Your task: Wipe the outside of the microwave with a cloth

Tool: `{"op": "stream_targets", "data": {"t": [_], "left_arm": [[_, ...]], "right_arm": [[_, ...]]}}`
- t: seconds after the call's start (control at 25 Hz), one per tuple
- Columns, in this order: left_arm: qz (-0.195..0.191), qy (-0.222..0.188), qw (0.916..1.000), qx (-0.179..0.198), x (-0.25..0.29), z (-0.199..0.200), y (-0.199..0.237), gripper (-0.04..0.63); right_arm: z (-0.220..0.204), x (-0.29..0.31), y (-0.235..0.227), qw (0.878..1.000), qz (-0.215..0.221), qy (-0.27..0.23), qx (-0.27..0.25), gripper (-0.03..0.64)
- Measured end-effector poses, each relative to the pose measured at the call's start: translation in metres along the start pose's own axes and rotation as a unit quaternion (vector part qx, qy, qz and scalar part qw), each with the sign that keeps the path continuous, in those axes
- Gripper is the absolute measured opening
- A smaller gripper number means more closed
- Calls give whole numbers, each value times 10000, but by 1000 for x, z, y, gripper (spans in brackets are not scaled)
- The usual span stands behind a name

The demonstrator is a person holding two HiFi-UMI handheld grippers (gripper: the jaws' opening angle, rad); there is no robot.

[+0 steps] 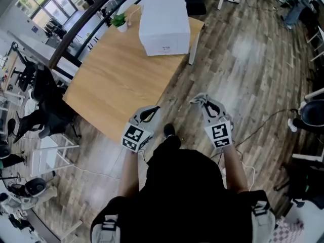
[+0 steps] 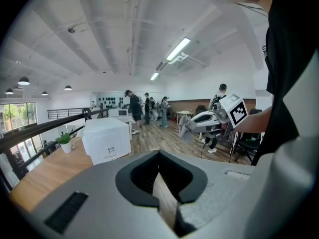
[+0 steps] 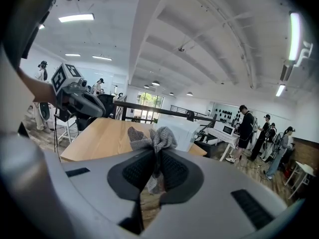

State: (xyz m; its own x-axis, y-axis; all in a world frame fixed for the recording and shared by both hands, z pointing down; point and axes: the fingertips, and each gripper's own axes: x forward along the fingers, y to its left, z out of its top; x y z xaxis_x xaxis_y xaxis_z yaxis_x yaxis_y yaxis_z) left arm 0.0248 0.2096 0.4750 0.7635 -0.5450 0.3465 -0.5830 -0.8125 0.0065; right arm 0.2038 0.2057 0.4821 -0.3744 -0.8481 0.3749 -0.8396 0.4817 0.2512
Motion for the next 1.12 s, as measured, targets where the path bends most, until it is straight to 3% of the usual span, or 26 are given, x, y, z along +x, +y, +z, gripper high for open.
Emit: {"op": "stream_targets", "data": {"t": [0.16,0.52,0.8,1.12], "left_arm": [[-85,-8,10000,-15,17,2,23,0],[-295,20,9996,-12,52,9,72,0],[-597,-29,9981,143,74,25,94,0],[-356,-4,9993,-82,58,5,147,0]], "right_arm": [[-6,21,-8,9996,-70,223,154,31],[18,61,-32,9995,-266,156,-93,31],[21,77,-51,9981,-534,284,108,32],[43,138,-30,9992,-285,275,-59,31]]}}
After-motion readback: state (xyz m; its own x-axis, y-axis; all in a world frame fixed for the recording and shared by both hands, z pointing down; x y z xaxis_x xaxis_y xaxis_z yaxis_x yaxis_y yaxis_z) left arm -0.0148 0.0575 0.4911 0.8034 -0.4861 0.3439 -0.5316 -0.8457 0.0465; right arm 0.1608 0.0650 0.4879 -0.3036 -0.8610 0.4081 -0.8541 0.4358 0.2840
